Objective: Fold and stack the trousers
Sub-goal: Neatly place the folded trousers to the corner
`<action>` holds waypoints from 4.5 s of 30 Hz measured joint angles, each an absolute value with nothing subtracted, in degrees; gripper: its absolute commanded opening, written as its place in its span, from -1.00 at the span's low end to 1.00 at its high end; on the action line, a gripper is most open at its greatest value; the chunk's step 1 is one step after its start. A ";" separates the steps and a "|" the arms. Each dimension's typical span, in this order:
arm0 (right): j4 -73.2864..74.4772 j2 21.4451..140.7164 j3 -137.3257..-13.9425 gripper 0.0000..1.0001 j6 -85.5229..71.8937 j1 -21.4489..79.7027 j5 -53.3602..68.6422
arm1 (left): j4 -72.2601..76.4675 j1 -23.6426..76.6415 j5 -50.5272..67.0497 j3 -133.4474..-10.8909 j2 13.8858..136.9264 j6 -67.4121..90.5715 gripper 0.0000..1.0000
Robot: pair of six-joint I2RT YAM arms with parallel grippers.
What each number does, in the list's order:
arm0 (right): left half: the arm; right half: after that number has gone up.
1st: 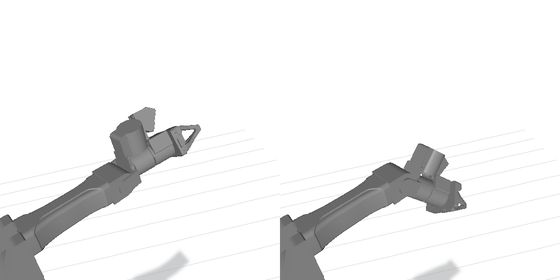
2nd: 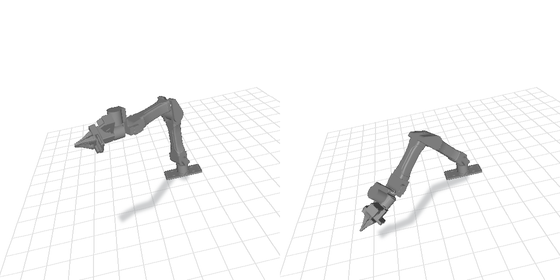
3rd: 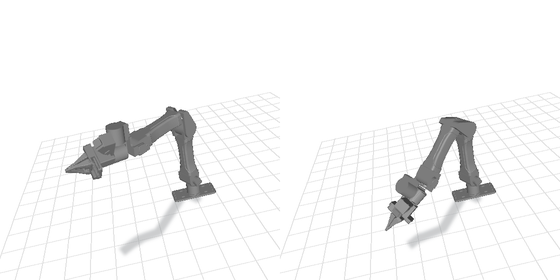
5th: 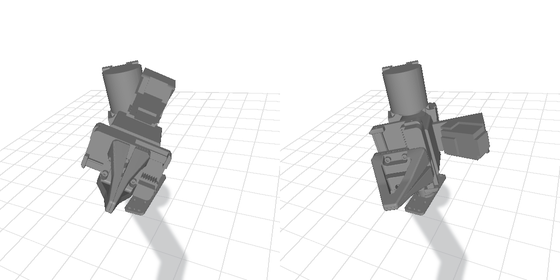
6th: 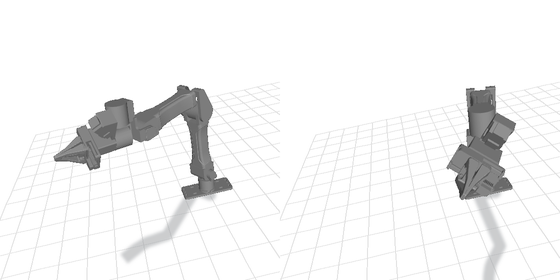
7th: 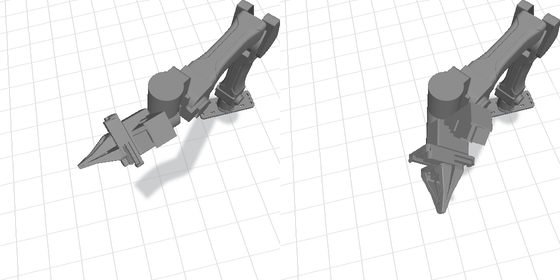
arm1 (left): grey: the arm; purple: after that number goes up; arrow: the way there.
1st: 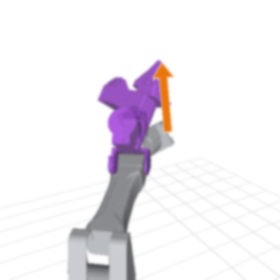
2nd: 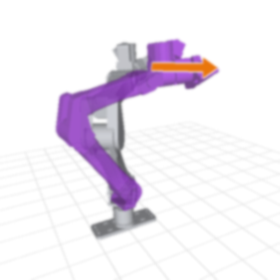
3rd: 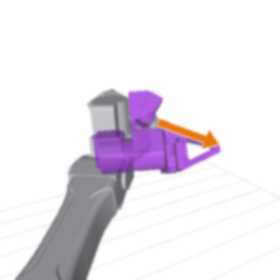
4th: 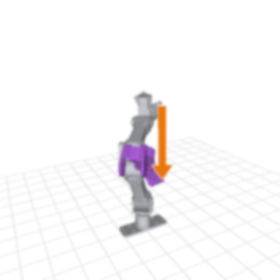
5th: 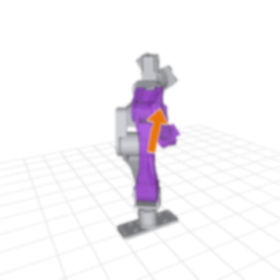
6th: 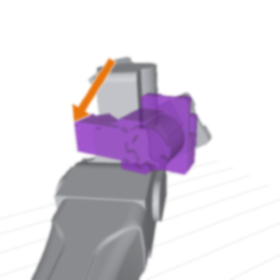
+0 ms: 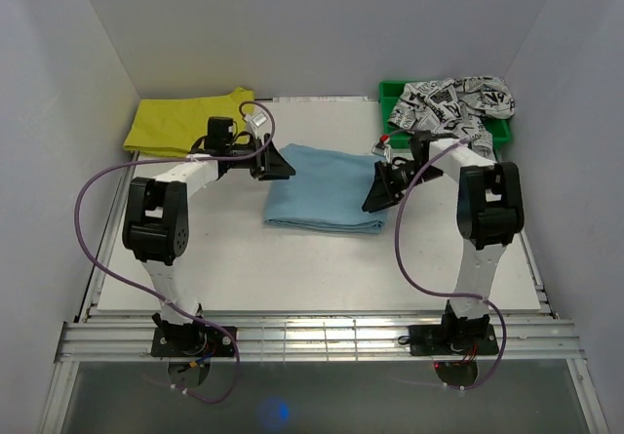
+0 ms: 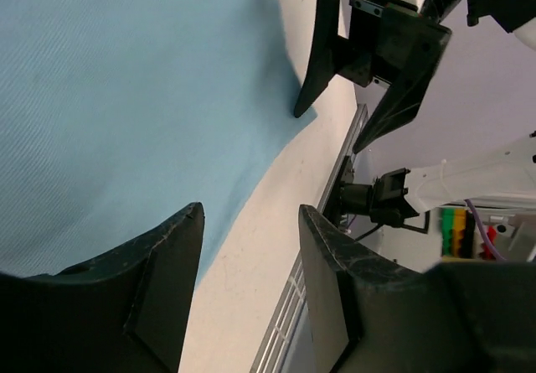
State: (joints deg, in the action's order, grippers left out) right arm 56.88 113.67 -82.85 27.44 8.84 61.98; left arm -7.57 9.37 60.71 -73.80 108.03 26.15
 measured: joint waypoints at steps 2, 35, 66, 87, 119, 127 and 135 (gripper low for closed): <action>56.42 118.28 -80.51 0.51 26.96 8.88 61.71 | -7.75 9.50 60.60 -71.24 110.08 26.89 0.17; 21.17 94.26 -77.93 0.80 34.74 29.89 27.22 | -18.17 -2.79 25.39 -76.12 82.76 16.64 0.96; -8.14 114.02 -68.82 -0.71 43.05 53.21 0.89 | -16.82 -13.08 38.15 -50.26 82.91 39.66 0.96; 4.36 115.37 -78.83 -0.85 28.14 49.93 9.74 | 4.19 5.61 30.39 -40.64 89.19 57.30 0.96; 17.50 101.80 -79.55 0.69 6.83 29.41 17.89 | 8.56 13.26 24.49 -44.03 99.85 73.52 -1.00; 21.19 92.60 -61.54 0.86 -9.43 10.02 24.36 | 4.05 13.26 24.36 -48.23 99.79 76.82 -1.00; 22.20 93.41 -50.72 0.93 -25.30 11.66 27.62 | 2.98 13.54 24.25 -49.56 99.79 77.14 -1.00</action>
State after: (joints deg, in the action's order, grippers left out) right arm 22.20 93.41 -50.72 -25.30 11.66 27.62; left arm 2.98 13.54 24.25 -49.56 99.79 77.14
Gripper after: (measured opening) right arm 0.958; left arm 0.260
